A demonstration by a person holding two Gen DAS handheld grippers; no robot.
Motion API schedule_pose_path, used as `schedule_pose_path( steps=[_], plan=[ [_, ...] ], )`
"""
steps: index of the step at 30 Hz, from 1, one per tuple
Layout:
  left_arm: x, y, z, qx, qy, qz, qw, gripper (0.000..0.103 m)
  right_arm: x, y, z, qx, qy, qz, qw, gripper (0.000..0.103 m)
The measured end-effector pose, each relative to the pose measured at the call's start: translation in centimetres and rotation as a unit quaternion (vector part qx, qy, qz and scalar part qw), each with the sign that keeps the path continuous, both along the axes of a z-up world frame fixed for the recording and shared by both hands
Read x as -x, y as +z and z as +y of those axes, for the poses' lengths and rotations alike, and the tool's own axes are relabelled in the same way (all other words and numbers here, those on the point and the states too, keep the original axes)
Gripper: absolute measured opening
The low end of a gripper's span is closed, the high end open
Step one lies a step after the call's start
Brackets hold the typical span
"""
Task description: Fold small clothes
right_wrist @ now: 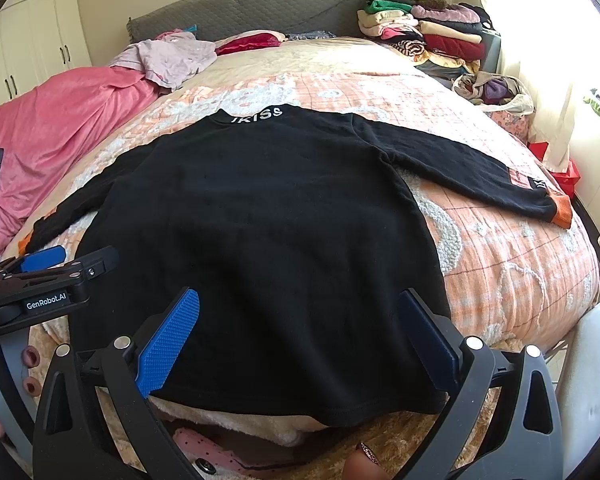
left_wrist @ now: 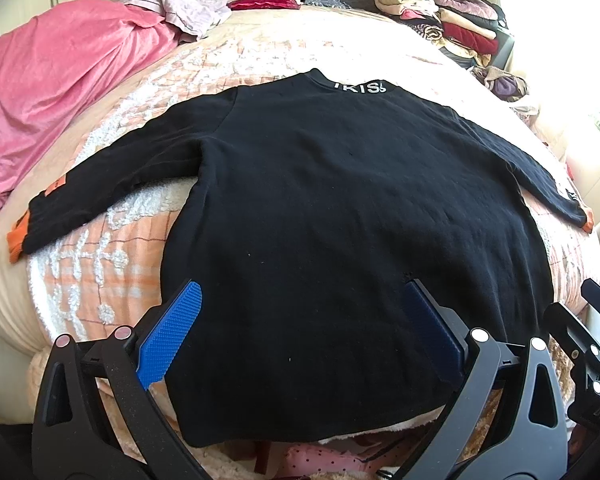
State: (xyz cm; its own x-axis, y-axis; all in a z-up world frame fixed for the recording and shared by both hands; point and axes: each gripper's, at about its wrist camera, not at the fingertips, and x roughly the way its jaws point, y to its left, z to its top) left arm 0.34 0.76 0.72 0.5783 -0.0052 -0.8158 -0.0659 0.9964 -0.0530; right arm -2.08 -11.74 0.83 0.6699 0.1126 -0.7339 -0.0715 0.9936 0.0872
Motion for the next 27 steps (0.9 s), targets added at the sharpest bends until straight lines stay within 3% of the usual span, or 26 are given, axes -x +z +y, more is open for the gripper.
schedule_pose_path(
  steps=[15, 27],
  plan=[
    [-1.0, -0.1, 0.2, 0.0, 0.001, 0.004, 1.0, 0.095, -0.9, 0.3, -0.3, -0.002, 0.0, -0.005, 1.0, 0.099],
    [-4.8, 0.8, 0.5, -0.003, -0.002, -0.007, 1.0, 0.095, -5.8, 1.7, -1.9, -0.008, -0.036, -0.011, 0.999, 0.099]
  ],
)
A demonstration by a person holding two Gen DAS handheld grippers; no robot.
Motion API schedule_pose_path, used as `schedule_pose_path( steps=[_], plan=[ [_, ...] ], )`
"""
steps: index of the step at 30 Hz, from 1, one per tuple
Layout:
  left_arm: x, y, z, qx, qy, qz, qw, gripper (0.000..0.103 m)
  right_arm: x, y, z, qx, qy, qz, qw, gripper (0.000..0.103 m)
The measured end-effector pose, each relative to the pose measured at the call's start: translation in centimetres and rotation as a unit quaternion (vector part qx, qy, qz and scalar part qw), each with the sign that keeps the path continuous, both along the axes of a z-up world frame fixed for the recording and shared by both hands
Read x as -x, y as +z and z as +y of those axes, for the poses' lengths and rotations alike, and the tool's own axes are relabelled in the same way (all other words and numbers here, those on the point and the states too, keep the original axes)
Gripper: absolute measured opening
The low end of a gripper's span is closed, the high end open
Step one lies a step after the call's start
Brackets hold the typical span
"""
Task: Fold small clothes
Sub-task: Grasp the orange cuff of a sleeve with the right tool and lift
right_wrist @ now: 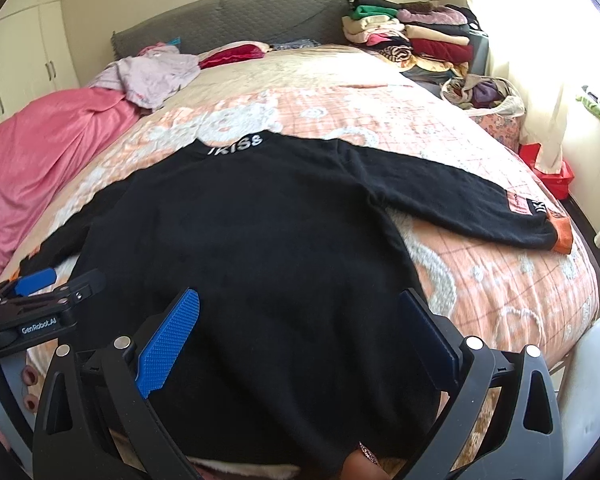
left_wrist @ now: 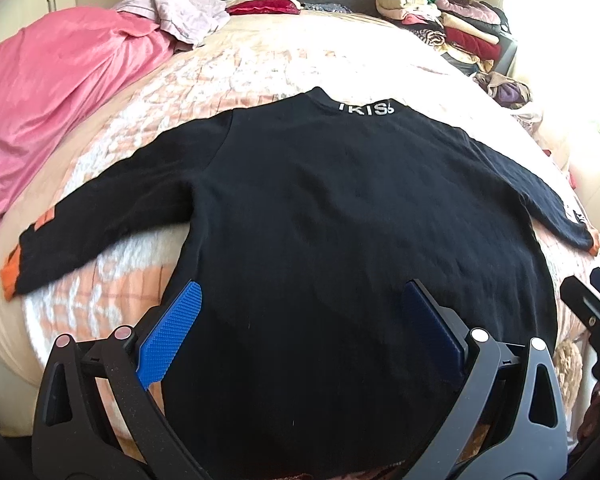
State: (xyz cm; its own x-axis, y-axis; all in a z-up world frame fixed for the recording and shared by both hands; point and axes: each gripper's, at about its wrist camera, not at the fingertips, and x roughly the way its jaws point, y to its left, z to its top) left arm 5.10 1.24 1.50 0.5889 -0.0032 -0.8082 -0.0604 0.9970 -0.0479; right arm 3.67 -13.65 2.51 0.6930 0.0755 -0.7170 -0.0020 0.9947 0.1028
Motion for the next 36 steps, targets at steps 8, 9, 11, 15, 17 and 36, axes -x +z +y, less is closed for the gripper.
schedule_pose_path(
  steps=[8, 9, 11, 15, 17, 36],
  plan=[
    [-3.5, 0.2, -0.2, 0.008, 0.0, 0.003, 1.0, 0.095, -3.3, -0.1, -2.3, -0.007, -0.029, 0.001, 1.0, 0.099],
    [-3.9, 0.2, -0.2, 0.01, -0.001, 0.004, 0.9999, 0.095, -3.7, -0.2, -2.7, -0.008, -0.034, 0.001, 0.999, 0.099],
    [-4.7, 0.1, -0.4, 0.009, -0.003, 0.004, 0.9999, 0.095, -4.4, -0.4, -3.4, -0.009, -0.044, 0.004, 0.999, 0.099],
    [-6.5, -0.3, -0.6, 0.009, -0.006, 0.011, 0.9999, 0.095, -5.6, -1.0, -4.8, -0.011, -0.062, 0.011, 0.998, 0.099],
    [-7.3, -0.5, -0.6, 0.009, -0.007, 0.014, 0.9998, 0.095, -6.3, -1.3, -5.7, -0.011, -0.074, 0.016, 0.997, 0.099],
    [-13.6, -2.9, -1.9, 0.011, -0.015, 0.039, 0.9991, 0.095, -8.9, -4.9, -19.2, -0.075, -0.255, 0.046, 0.963, 0.099]
  ],
)
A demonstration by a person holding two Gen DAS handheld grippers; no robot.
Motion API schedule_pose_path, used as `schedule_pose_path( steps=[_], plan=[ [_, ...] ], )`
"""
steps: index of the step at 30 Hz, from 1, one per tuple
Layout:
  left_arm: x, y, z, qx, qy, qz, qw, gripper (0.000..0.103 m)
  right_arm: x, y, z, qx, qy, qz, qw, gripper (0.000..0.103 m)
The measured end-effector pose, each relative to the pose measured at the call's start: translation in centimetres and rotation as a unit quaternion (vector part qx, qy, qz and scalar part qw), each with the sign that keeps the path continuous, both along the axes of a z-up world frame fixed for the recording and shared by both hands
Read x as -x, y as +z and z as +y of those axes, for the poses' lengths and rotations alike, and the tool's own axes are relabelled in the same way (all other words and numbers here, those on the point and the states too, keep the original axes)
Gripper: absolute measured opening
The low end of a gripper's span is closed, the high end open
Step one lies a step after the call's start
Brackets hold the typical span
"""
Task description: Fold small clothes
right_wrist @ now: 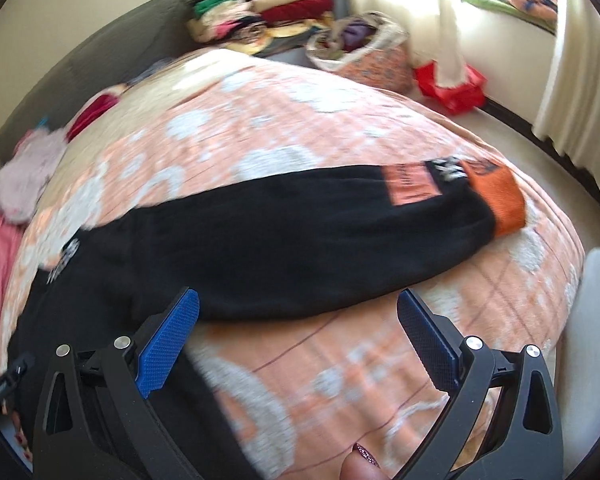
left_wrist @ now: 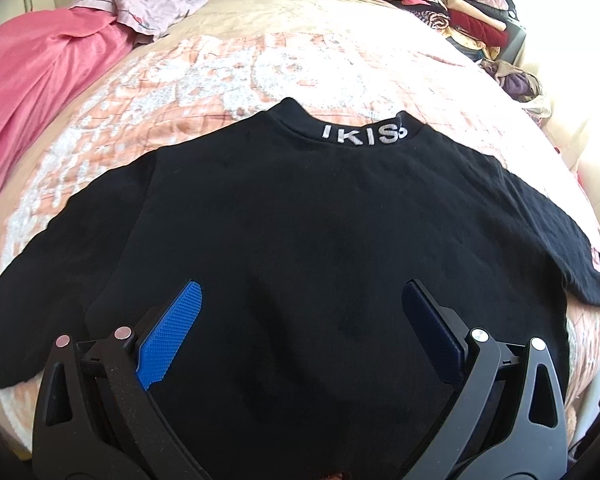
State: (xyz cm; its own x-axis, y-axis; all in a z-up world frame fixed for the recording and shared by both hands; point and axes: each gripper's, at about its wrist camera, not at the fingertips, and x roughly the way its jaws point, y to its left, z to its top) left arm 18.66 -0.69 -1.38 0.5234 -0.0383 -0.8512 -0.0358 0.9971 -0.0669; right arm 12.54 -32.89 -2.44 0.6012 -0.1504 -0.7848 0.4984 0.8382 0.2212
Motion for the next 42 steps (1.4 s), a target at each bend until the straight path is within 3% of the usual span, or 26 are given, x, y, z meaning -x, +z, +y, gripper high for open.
schedule_pose_path(
  steps=[9, 17, 18, 20, 21, 23, 26, 34, 42],
  plan=[
    [-2.8, -0.6, -0.8, 0.018, -0.003, 0.005, 0.9998, 0.095, 0.1, -3.2, -7.3, -0.046, -0.108, 0.028, 0.993, 0.099],
    [-4.2, -1.1, -1.0, 0.022, 0.001, 0.013, 0.9997, 0.095, -0.8, -4.4, -11.5, -0.065, -0.143, -0.008, 0.988, 0.098],
    [-4.2, -1.1, -1.0, 0.023, 0.002, 0.013, 0.9996, 0.095, -1.0, -4.3, -11.9, -0.066, -0.143, -0.018, 0.987, 0.095],
    [-4.3, -1.1, -1.0, 0.026, 0.002, 0.013, 0.9996, 0.095, -1.3, -4.2, -12.3, -0.063, -0.147, -0.021, 0.987, 0.066],
    [-4.3, -1.1, -0.9, 0.029, 0.002, 0.013, 0.9995, 0.095, -1.4, -4.1, -12.5, -0.064, -0.146, -0.024, 0.987, 0.061],
    [-4.2, -1.0, -0.8, 0.034, 0.003, 0.012, 0.9993, 0.095, -1.4, -3.8, -12.7, -0.073, -0.139, -0.037, 0.987, 0.038],
    [-4.1, -0.7, -0.7, 0.04, 0.004, 0.01, 0.9991, 0.095, -1.4, -3.2, -12.2, -0.08, -0.119, -0.057, 0.988, 0.024],
    [-3.5, 0.6, 0.3, 0.056, 0.007, -0.002, 0.9984, 0.095, -1.9, 1.0, -7.6, -0.08, -0.047, -0.112, 0.989, 0.019],
    [-2.5, 2.0, 2.7, 0.08, 0.016, -0.018, 0.9965, 0.095, -4.3, 5.5, -0.3, -0.085, 0.049, -0.147, 0.984, 0.018]
  ],
)
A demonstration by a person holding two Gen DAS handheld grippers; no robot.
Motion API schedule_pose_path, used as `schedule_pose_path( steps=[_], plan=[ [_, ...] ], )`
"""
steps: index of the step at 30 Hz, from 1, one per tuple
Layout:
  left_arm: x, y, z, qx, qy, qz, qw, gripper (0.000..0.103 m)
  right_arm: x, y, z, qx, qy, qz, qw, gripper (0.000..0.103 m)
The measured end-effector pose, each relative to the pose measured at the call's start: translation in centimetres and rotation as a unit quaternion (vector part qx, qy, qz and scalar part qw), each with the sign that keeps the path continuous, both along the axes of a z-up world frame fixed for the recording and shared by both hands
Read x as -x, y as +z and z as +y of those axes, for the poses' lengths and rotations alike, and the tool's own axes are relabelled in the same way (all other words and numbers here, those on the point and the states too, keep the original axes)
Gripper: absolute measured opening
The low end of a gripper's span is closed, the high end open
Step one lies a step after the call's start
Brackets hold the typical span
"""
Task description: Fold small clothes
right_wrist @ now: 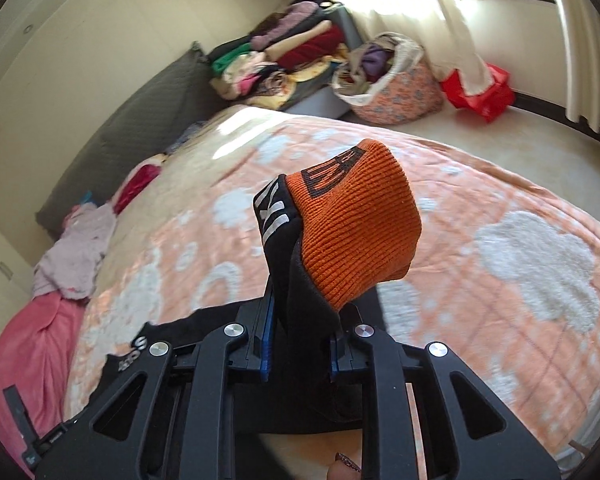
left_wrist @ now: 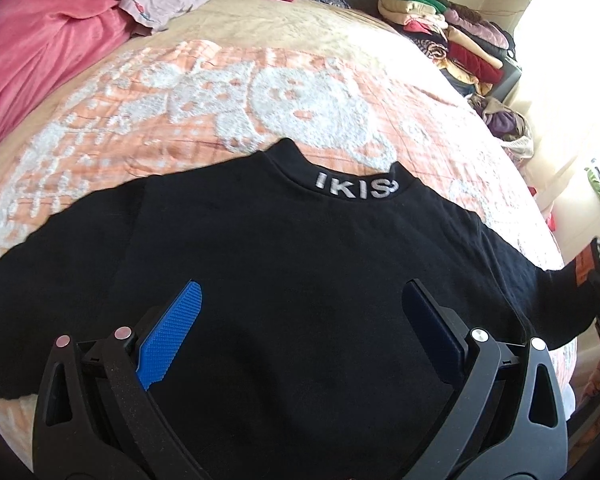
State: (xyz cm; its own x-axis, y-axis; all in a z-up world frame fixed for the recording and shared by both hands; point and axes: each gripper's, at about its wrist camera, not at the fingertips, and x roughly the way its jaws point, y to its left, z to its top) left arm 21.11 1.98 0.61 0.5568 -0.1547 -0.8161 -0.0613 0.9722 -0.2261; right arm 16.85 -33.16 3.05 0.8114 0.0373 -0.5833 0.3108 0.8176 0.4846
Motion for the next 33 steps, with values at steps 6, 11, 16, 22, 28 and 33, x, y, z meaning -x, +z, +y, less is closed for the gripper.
schedule_pose_path(
  steps=[6, 11, 16, 22, 28, 33],
  plan=[
    [0.8, 0.9, 2.3, 0.005, 0.018, -0.009, 0.9998, 0.095, -1.6, 2.2, 6.3, 0.009, 0.069, -0.017, 0.997, 0.018],
    [1.4, 1.2, 4.2, 0.012, 0.029, -0.011, 0.9994, 0.095, -2.6, 3.0, 11.0, 0.016, 0.118, -0.021, 0.993, 0.018],
    [2.0, 1.5, 5.9, 0.03, 0.03, -0.012, 0.999, 0.095, -3.6, 3.2, 15.3, 0.024, 0.154, -0.02, 0.988, 0.018],
    [2.7, 1.5, 7.9, 0.074, 0.027, -0.008, 0.9968, 0.095, -4.6, 2.9, 20.2, 0.038, 0.202, -0.014, 0.978, 0.018],
    [3.7, 1.3, 10.1, 0.096, 0.039, -0.008, 0.9946, 0.094, -5.4, 2.2, 25.2, 0.059, 0.245, -0.008, 0.968, 0.018],
    [4.3, 1.2, 12.0, 0.107, 0.054, -0.01, 0.9927, 0.095, -5.8, 1.1, 28.6, 0.08, 0.276, 0.003, 0.958, 0.021]
  ],
)
